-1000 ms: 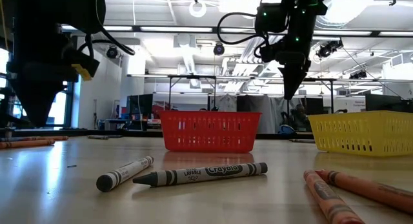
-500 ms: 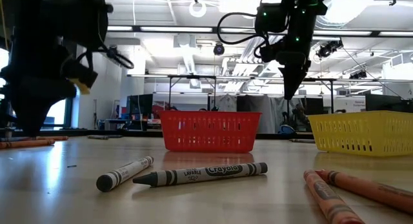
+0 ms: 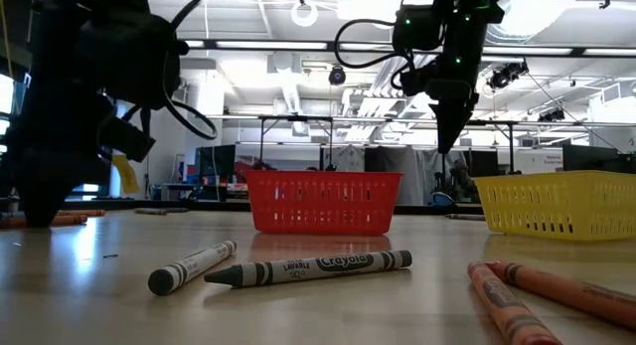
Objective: Sort crayons
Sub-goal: Put the orange crayon into the orange bin
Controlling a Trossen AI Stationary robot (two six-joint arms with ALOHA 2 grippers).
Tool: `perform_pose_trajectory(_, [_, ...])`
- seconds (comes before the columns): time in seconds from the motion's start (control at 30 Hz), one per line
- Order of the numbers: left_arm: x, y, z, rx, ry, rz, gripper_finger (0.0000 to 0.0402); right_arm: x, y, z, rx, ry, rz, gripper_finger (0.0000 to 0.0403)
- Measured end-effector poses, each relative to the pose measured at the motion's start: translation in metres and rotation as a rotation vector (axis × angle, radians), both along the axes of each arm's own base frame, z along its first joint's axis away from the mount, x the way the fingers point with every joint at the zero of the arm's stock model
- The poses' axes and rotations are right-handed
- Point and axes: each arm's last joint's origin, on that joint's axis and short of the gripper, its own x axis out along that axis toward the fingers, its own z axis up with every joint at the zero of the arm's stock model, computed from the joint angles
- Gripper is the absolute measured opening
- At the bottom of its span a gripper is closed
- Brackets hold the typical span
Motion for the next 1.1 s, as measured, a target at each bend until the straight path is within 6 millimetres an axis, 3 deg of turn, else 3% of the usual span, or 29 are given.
perform_pose_trajectory(0.33, [-0.003, 0.001, 0.009, -0.011, -0.046, 0.015, 0.0009, 0.0, 0.0, 0.0, -0.004, 0.008, 0.024, 0.0096])
perform_pose_trajectory(0.5, [-0.006, 0.002, 0.023, -0.037, -0.107, 0.024, 0.0005, 0.0, 0.0, 0.0, -0.003, 0.009, 0.025, 0.0096])
perform_pose_trajectory(0.73, [-0.009, 0.001, 0.059, -0.08, -0.29, 0.017, 0.0001, -0.001, 0.0, 0.0, 0.001, 0.019, 0.025, 0.0096])
perform_pose_trajectory(0.9, [0.005, -0.02, 0.091, -0.187, -0.554, -0.195, 0.0001, -0.004, 0.002, -0.001, 0.015, 0.049, 0.018, 0.0096])
perform_pose_trajectory(1.1, [0.016, -0.062, 0.134, -0.252, -0.863, -0.468, 0.0001, -0.006, 0.002, -0.001, 0.023, 0.068, 0.016, 0.0096])
